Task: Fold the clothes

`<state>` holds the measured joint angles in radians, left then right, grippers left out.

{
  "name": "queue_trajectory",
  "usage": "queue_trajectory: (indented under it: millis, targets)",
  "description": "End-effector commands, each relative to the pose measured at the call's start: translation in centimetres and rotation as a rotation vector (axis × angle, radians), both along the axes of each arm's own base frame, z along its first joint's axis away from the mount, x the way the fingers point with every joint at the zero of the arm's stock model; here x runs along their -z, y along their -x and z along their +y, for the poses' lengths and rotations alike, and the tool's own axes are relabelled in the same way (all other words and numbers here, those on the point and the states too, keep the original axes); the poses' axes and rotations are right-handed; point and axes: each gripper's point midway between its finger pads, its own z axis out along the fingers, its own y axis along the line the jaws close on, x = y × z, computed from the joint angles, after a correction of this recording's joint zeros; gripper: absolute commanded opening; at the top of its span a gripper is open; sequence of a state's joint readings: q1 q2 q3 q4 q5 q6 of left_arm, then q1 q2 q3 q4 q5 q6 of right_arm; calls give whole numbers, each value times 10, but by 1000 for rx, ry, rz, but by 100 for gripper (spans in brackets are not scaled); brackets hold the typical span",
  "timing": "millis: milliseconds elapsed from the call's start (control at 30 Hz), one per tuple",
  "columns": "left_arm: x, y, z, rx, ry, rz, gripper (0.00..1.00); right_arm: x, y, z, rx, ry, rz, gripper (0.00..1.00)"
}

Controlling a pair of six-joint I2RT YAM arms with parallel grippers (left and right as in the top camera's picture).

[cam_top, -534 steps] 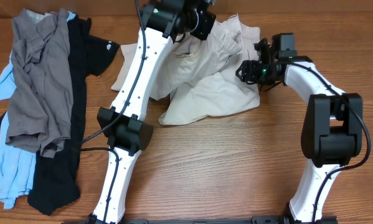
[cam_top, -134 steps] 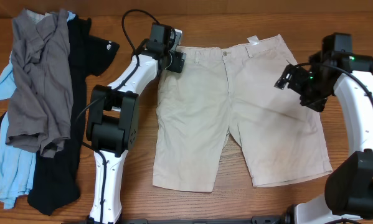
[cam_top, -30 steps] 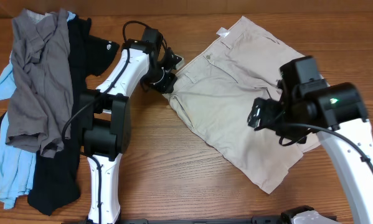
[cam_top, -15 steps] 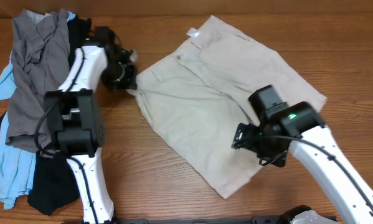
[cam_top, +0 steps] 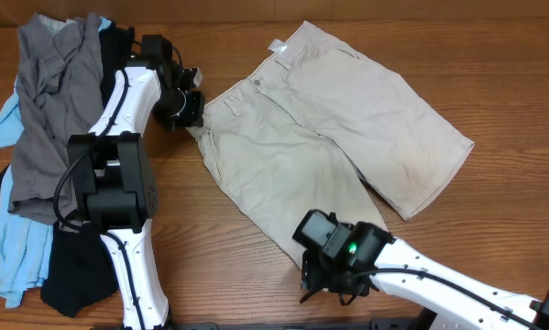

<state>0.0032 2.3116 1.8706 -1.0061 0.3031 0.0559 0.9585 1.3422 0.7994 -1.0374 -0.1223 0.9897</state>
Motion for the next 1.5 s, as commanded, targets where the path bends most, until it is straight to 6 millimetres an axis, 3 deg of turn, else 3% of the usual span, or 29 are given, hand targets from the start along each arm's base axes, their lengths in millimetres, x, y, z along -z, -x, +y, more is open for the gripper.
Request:
queue_trajectory:
  millis: [0,233,400,467,567,600,700,833,933,1067,1100,1267,1367,1467]
  targets:
    - [-19,-4,-7,-22,16,-37,4,18,-3,-5,116,52,-28,74]
    - [-18,0,-5,-40,4,-16,4,43,-13,9,105,46,-28,66]
    - [-15,4,3,-46,-41,4,4,64,-7,1,102,124,14,60]
    - [-15,7,4,-47,-50,16,4,70,-3,-7,118,155,29,47]
    - [-13,12,8,-48,-69,35,4,72,-1,-16,154,194,30,9]
    - [-14,13,8,-48,-71,40,4,72,-2,-18,165,203,29,4]
    - [-25,18,9,-42,-74,41,4,59,-10,-24,210,218,19,4]
    - [-67,32,20,-45,-123,11,4,22,-30,-32,234,201,-41,4]
    - [-106,43,32,-60,-190,-43,4,-17,-45,-41,245,160,-112,4]
    - [-149,55,34,-73,-195,-120,4,-61,-55,-50,260,81,-193,4]
    - [-163,60,34,-76,-195,-145,4,-80,-58,-54,268,48,-231,4]
    - [-190,79,34,-86,-193,-171,4,-131,-56,-67,275,-31,-316,4]
    - [-207,104,34,-108,-190,-148,4,-166,-46,-78,260,-64,-367,4]
    - [-221,122,34,-112,-191,-151,4,-189,-40,-86,236,-80,-401,4]
